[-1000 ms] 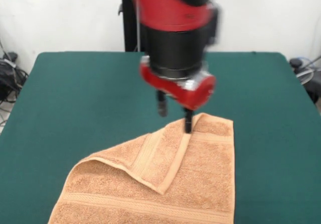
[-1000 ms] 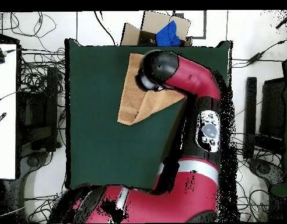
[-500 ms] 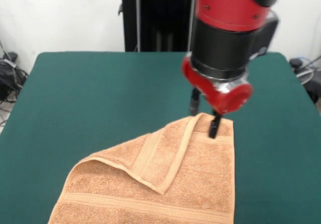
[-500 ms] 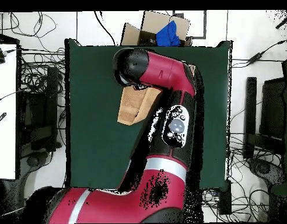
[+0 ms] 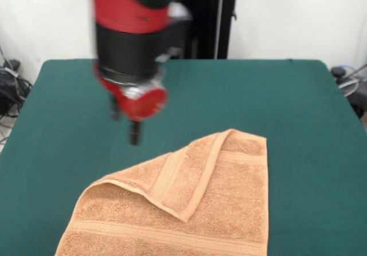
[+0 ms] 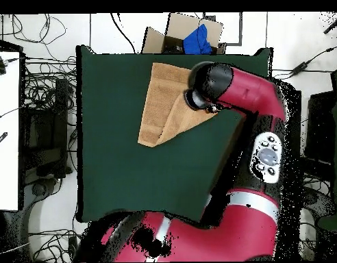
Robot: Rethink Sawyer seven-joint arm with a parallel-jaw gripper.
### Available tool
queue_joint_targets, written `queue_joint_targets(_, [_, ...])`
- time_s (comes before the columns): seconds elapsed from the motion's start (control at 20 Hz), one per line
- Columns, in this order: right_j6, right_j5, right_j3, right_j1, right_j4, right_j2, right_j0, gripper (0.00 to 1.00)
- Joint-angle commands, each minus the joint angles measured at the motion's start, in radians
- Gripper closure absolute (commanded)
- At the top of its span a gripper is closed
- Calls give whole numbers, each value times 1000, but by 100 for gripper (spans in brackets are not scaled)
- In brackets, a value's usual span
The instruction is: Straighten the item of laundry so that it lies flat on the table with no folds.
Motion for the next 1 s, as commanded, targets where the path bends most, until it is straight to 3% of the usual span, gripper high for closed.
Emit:
queue_joint_targets(0.05, [-459,111,139,-62,-75,219,-100,0])
queue_joint_targets(0.35, [-631,98,197,-82,-44,313,-166,0])
queue_joint_targets(1.0, [-789,189,195,-81,-49,370,-222,0])
